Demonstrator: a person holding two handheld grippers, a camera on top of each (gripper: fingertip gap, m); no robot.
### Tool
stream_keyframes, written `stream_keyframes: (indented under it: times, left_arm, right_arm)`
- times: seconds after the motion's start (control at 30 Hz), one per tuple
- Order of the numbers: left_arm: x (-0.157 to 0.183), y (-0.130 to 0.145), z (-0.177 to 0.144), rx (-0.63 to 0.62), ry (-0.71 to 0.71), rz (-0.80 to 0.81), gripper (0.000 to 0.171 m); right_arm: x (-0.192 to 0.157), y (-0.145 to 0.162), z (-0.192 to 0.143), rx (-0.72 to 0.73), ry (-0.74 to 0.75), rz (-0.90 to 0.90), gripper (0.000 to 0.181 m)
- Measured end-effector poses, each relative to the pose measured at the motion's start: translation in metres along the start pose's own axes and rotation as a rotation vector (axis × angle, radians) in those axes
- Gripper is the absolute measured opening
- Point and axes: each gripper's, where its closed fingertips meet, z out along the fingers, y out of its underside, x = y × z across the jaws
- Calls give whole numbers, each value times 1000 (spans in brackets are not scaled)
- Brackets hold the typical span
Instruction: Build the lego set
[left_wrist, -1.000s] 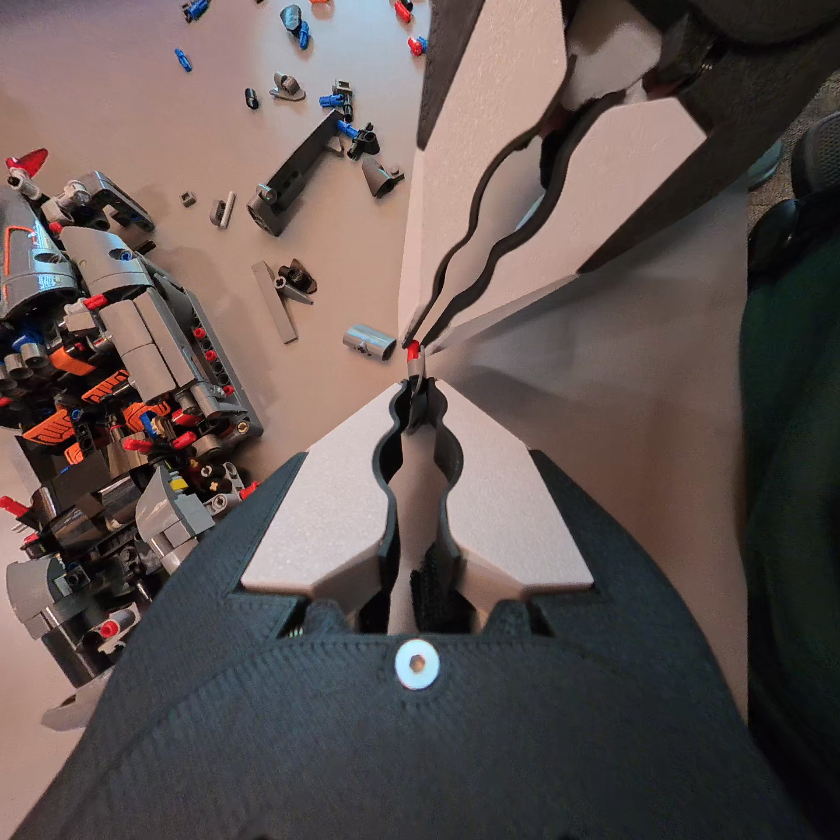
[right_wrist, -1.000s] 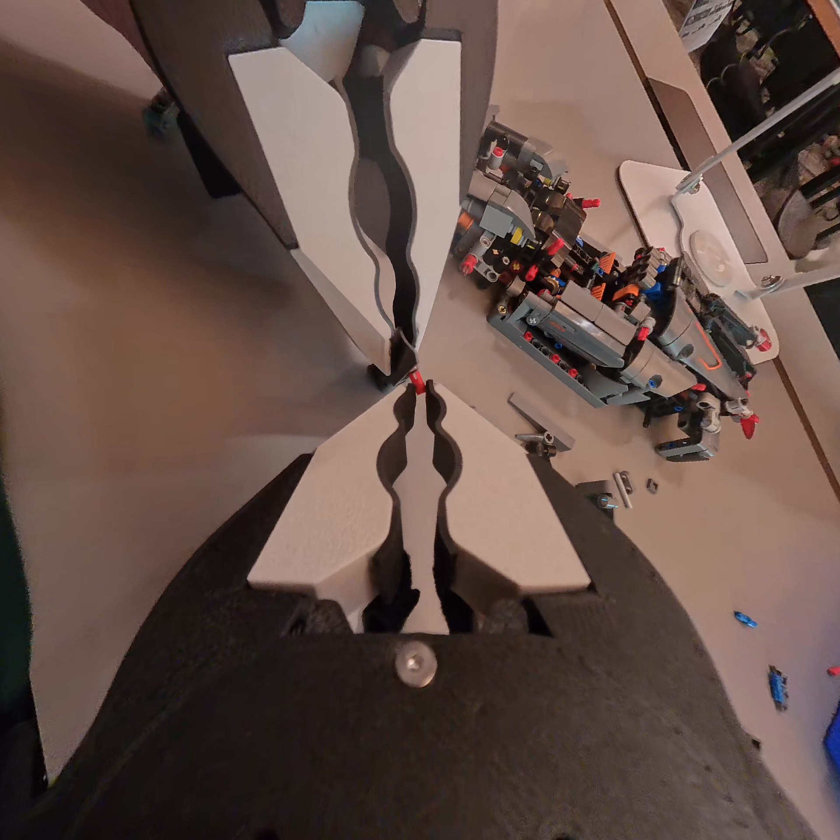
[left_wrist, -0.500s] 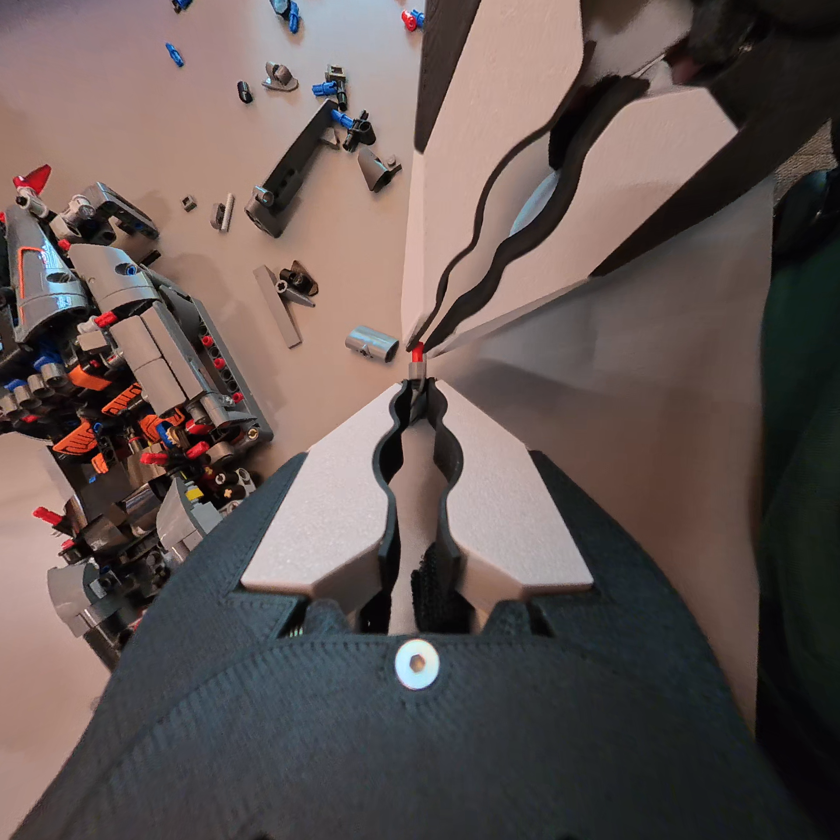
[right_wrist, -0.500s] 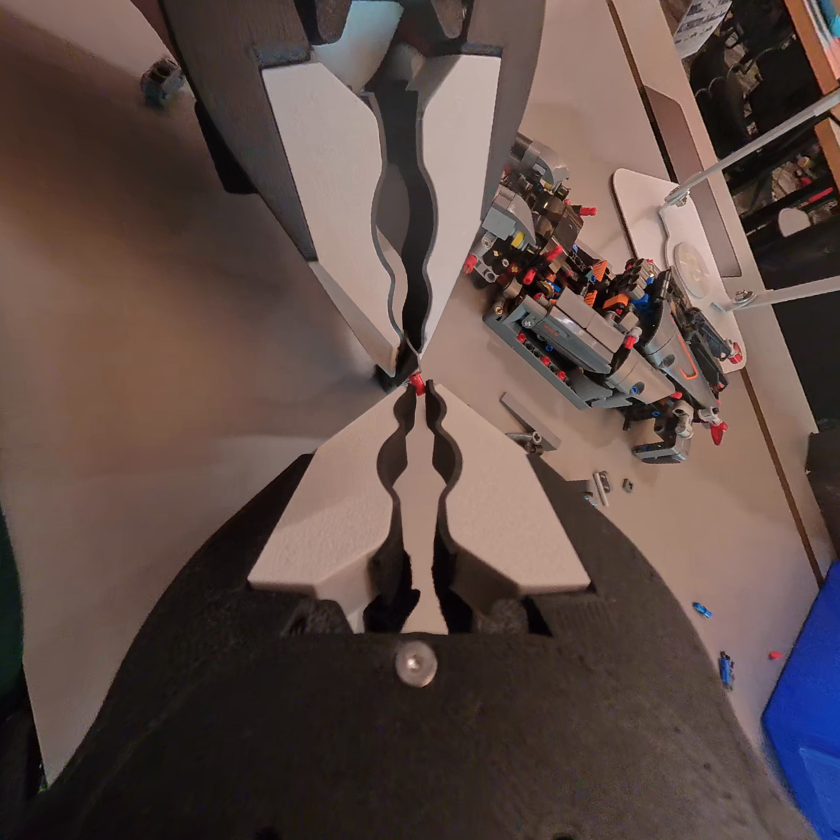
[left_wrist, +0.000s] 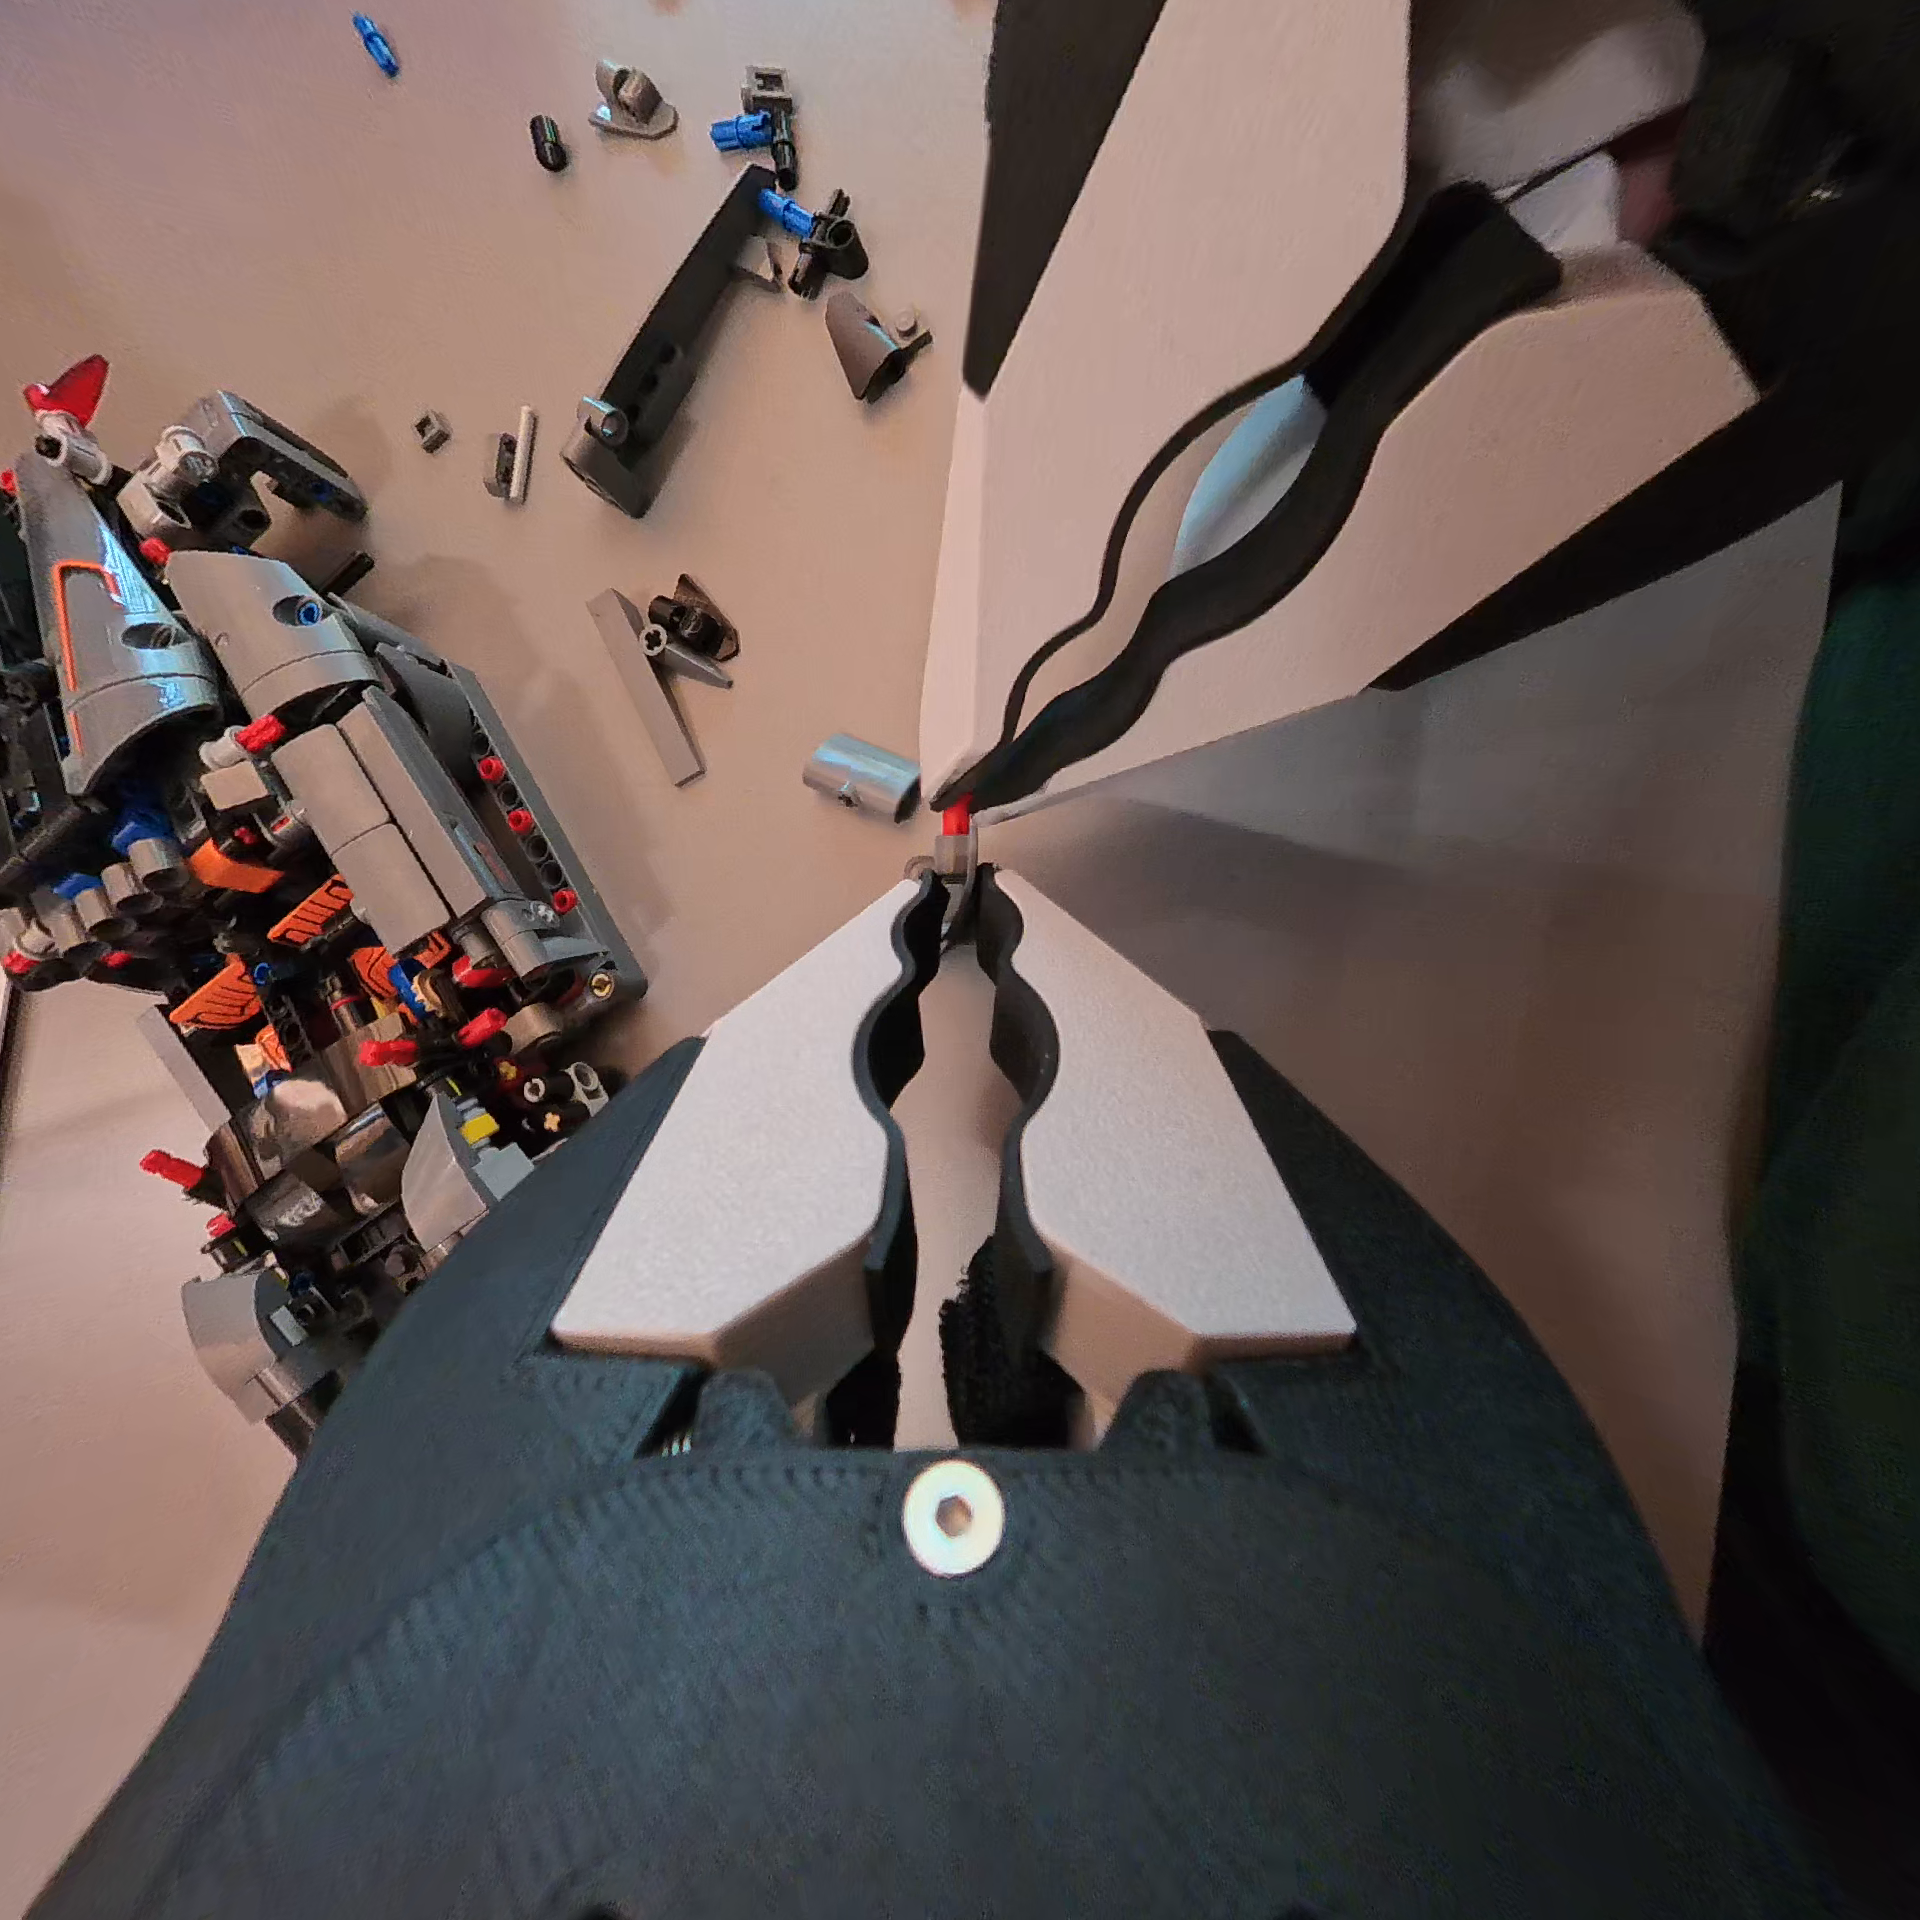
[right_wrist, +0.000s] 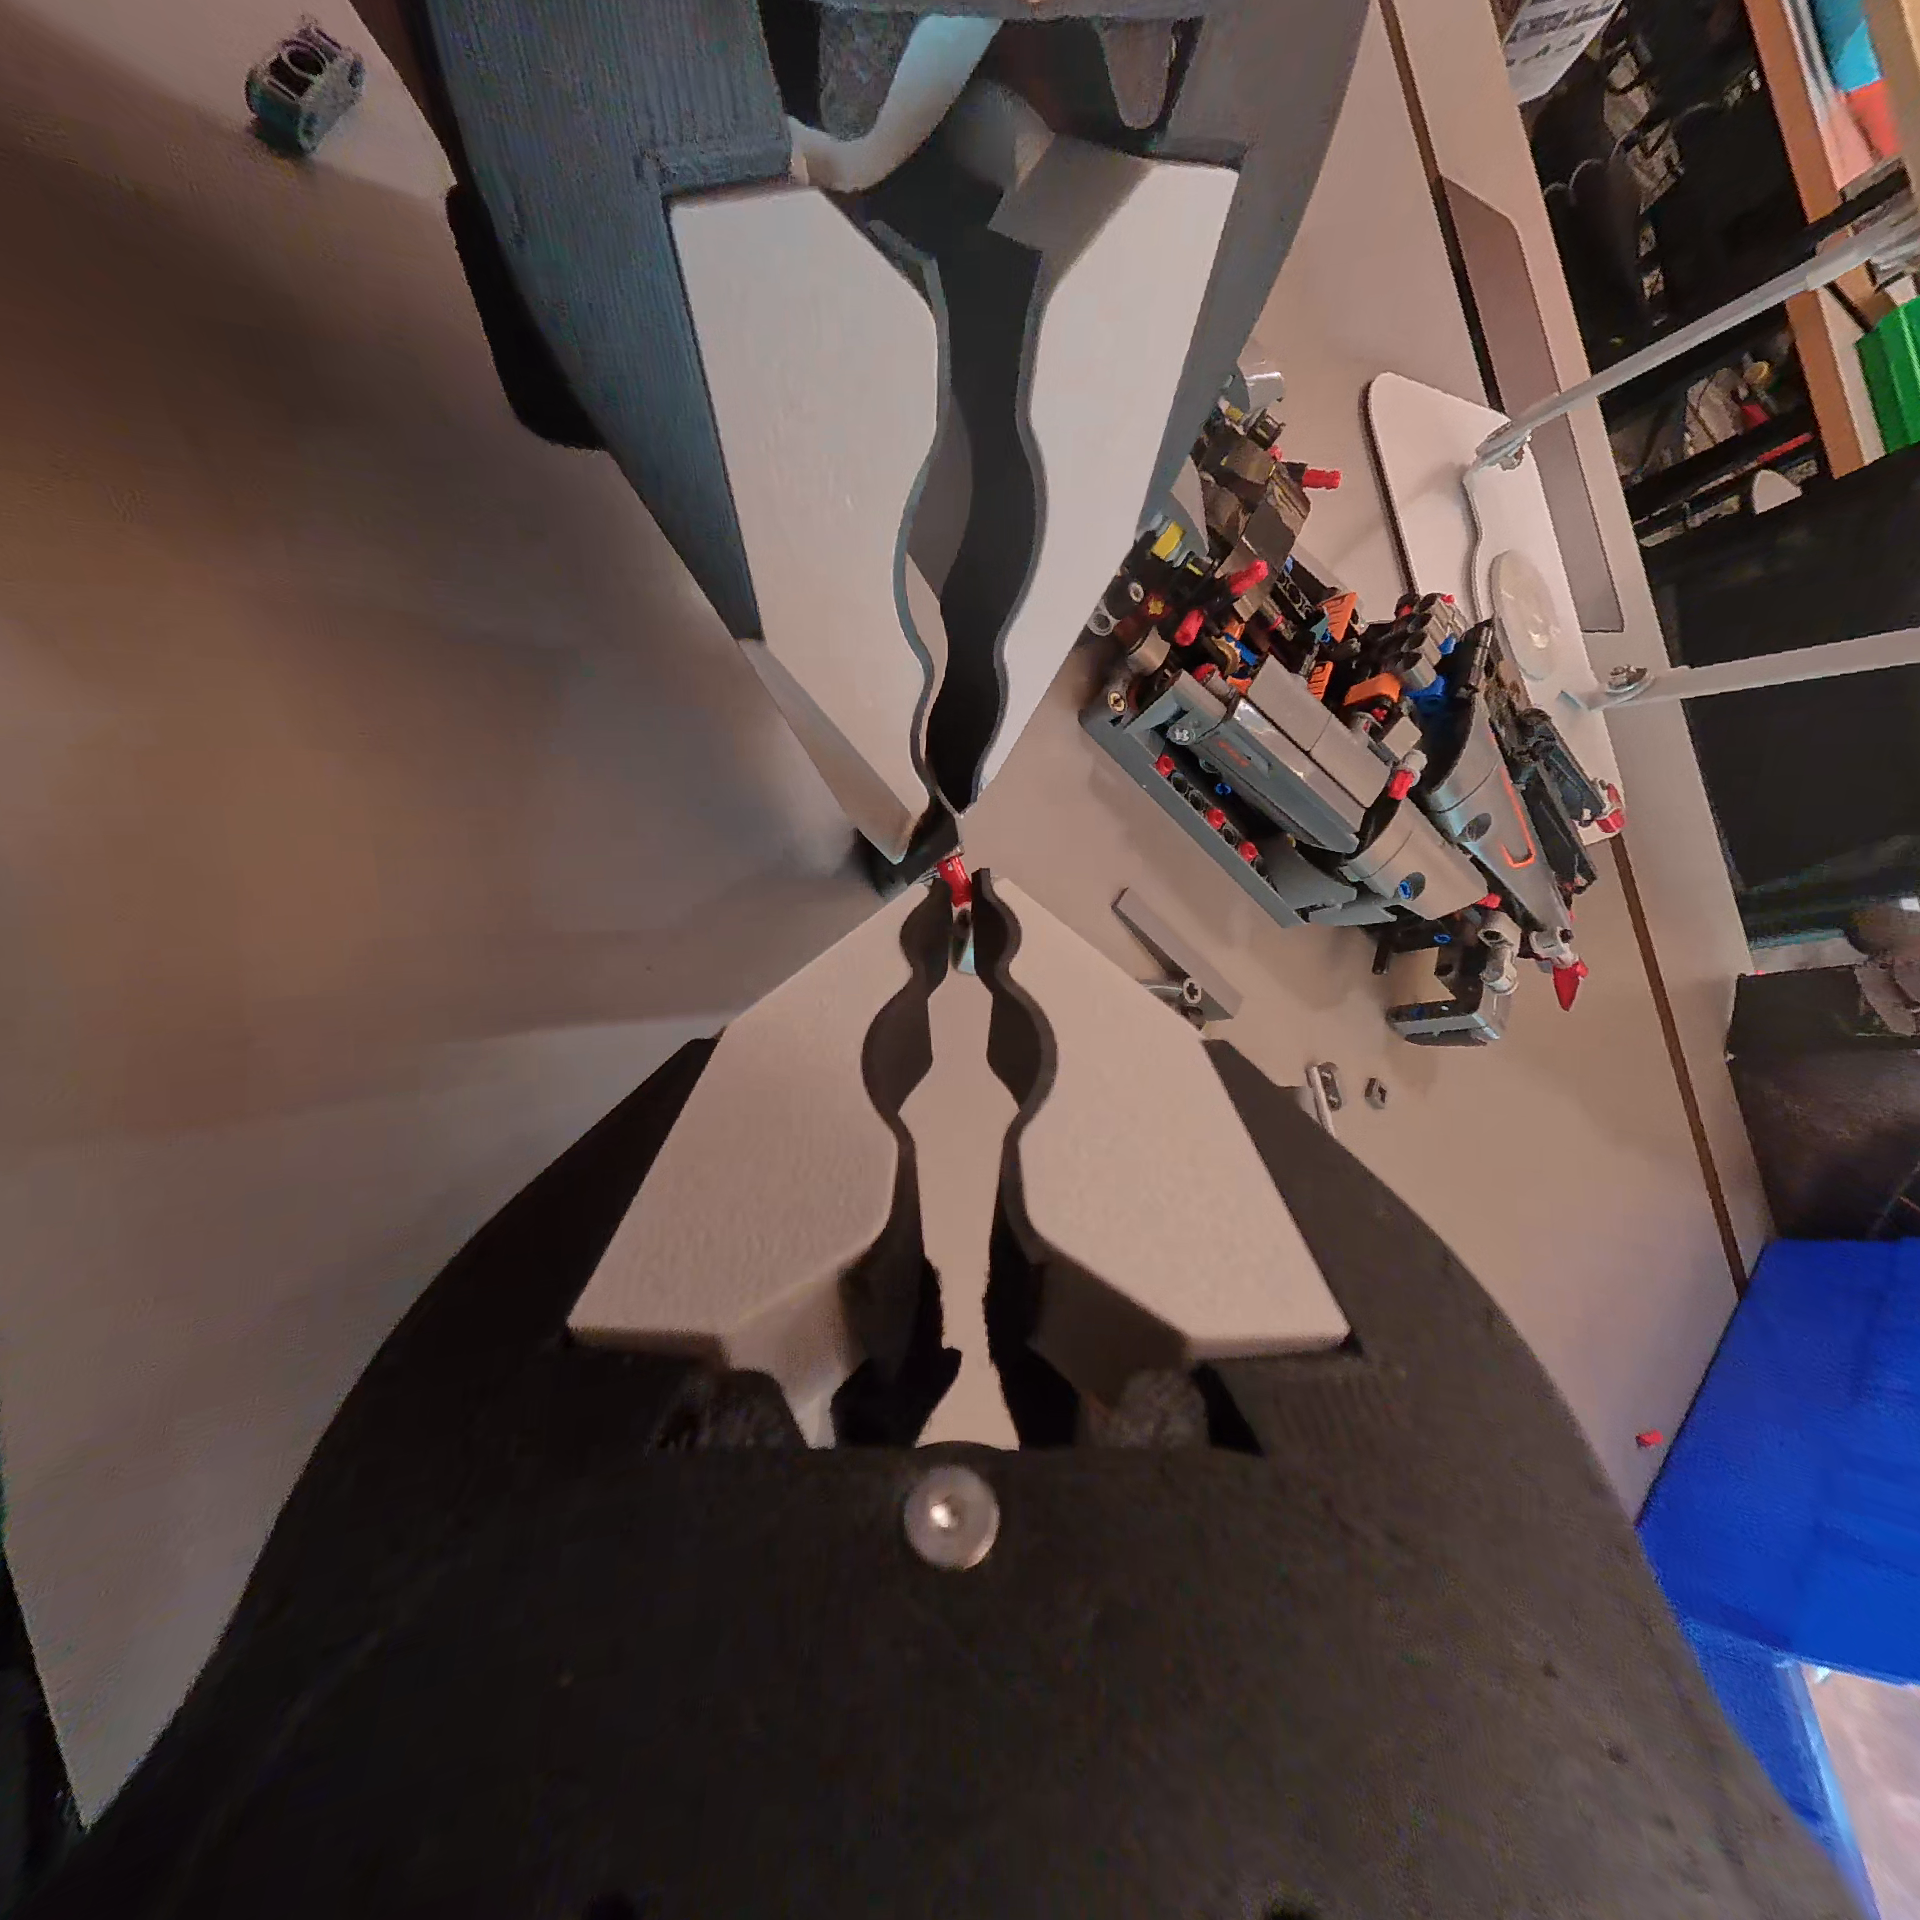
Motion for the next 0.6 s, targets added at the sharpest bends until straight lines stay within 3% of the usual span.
stream_keyframes:
  times: [0.4, 0.6]
  left_arm:
    - [-4, -5, 4, -59, -26, 32, 1]
    - [-3, -8, 8, -62, -24, 22, 1]
  right_arm:
    - [5, -5, -4, 15, 21, 7, 0]
    - [5, 0, -5, 56, -24, 101, 0]
